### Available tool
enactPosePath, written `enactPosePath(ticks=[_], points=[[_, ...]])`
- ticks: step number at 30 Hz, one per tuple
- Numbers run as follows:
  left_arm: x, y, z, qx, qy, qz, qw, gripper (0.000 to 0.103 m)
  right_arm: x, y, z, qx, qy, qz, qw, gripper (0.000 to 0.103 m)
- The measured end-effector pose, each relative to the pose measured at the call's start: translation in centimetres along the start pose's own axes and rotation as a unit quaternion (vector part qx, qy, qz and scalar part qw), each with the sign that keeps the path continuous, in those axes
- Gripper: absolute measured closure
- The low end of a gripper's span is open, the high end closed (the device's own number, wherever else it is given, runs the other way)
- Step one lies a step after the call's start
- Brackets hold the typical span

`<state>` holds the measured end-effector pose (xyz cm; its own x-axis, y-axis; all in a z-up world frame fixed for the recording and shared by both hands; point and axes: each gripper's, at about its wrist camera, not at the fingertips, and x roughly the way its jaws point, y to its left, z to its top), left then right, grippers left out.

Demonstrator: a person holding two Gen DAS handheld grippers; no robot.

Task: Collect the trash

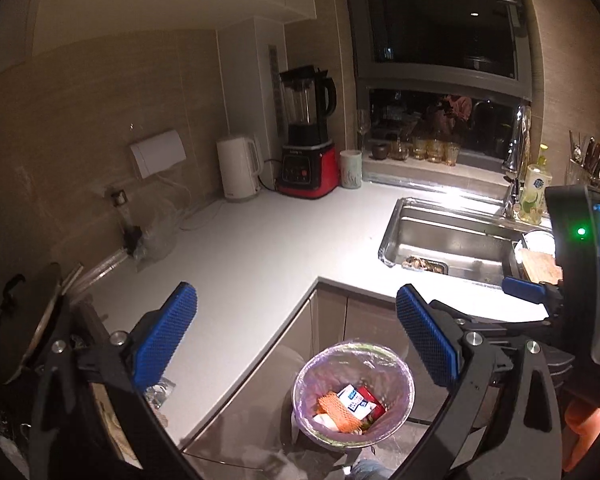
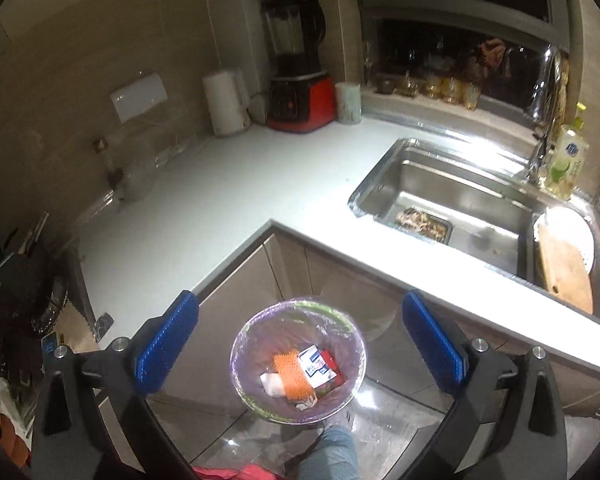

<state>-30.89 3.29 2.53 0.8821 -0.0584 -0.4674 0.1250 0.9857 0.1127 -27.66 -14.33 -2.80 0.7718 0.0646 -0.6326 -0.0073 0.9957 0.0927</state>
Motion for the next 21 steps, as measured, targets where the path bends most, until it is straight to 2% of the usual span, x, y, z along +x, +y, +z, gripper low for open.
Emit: enactPosePath(ticks=[4, 8, 21], points=[[-3.6, -0.2, 0.9, -0.005, -0.027, 0.016, 0.9995, 0.008, -5.0, 0.0, 0.0, -0.012, -0.051, -0.030, 0.998, 0.002], [-5.1, -0.6, 1.1, -0.009, -0.031, 0.036, 0.9988, 0.008, -7.3, -1.0, -1.0, 0.012, -0.077, -0.018, 0.997, 0.002], [-5.9, -0.9, -0.1, -0.028, -0.010, 0.028, 0.9992, 0.008, -8.3, -0.5, -2.2, 0.008, -0.077, 0.023, 0.997, 0.002]])
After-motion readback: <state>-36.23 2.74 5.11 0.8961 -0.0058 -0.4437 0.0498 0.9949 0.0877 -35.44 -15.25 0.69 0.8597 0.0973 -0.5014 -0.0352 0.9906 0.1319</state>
